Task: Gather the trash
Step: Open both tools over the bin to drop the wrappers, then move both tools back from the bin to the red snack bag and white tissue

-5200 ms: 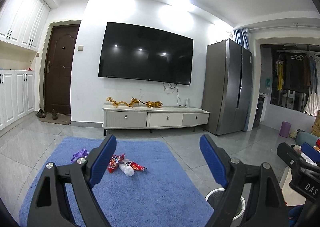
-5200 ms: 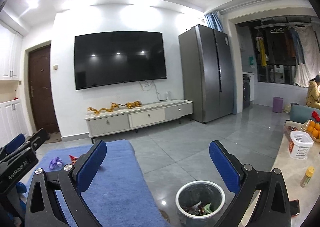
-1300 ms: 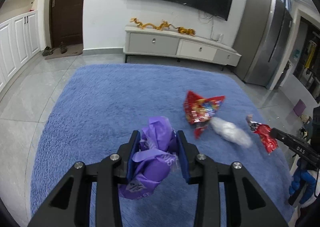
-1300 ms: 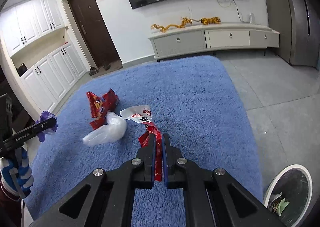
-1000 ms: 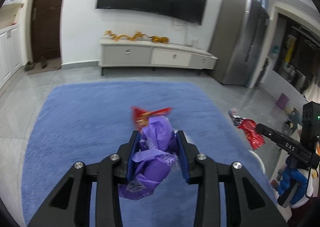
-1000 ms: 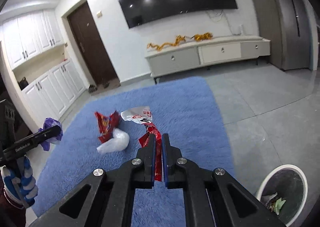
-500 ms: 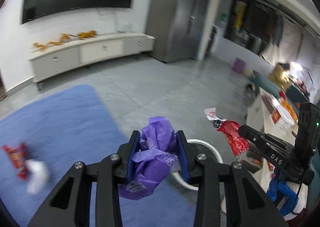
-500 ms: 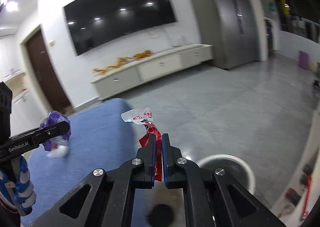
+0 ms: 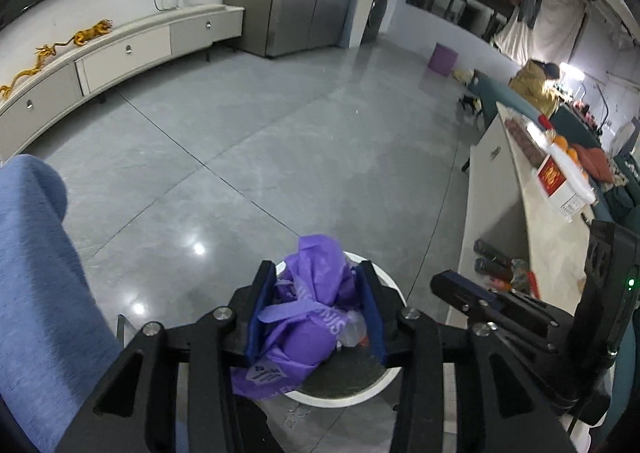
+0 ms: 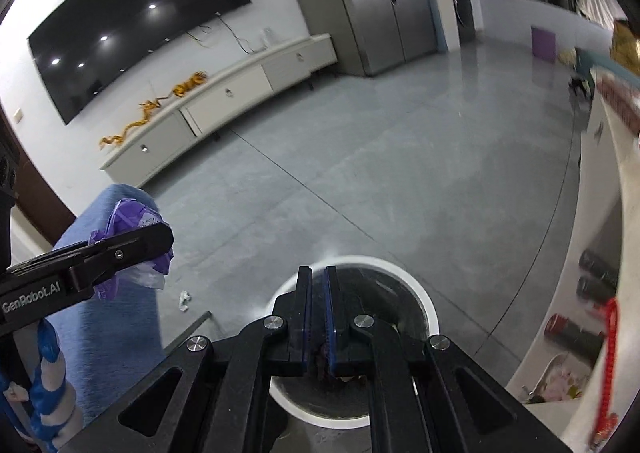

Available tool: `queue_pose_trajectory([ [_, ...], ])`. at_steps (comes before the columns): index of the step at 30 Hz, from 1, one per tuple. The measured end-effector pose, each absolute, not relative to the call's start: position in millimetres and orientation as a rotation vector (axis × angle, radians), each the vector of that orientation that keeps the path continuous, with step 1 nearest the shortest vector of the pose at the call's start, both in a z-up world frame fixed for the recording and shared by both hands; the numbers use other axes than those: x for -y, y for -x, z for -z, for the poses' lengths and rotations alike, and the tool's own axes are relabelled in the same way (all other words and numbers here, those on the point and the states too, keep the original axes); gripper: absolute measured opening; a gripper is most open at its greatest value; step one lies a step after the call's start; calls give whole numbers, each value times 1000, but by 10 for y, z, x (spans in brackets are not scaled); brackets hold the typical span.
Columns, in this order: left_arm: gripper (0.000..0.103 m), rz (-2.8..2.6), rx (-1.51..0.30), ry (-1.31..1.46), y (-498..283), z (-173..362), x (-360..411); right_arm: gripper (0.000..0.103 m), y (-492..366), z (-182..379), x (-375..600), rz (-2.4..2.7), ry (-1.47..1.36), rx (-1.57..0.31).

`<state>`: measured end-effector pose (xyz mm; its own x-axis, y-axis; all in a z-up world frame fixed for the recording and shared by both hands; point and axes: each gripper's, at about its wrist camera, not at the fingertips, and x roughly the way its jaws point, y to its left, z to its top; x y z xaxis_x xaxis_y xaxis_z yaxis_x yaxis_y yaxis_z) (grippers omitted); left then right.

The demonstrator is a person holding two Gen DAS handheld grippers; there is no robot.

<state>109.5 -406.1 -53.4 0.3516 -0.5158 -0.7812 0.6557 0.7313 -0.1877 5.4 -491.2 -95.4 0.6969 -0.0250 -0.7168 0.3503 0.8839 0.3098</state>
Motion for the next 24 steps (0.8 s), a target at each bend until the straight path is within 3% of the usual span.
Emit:
queue_pose_trajectory([
  [3,59,773,-972,-151,-1154,698,4145,6,-92,1134,5012,233,-484,-803],
  [6,63,783,-990,-151,-1182,824,4219,7,-80,1227,5025,261,-496,-819],
  [10,63,795,-1021,-160,-1193,970,4311,21,-22,1276,5067,308,-509,-825],
  [14,63,788,-1011,-164,-1140,968,4300,22,53,1237,5071,340,-500,-815],
  [17,63,750,-965,-159,-1061,823,4211,26,114,1141,5032,359,-493,-792],
  [21,63,666,-871,-141,-897,551,4007,44,203,926,4924,370,-476,-735],
  [24,65,604,-802,-128,-755,346,3801,48,272,732,4795,375,-454,-686],
])
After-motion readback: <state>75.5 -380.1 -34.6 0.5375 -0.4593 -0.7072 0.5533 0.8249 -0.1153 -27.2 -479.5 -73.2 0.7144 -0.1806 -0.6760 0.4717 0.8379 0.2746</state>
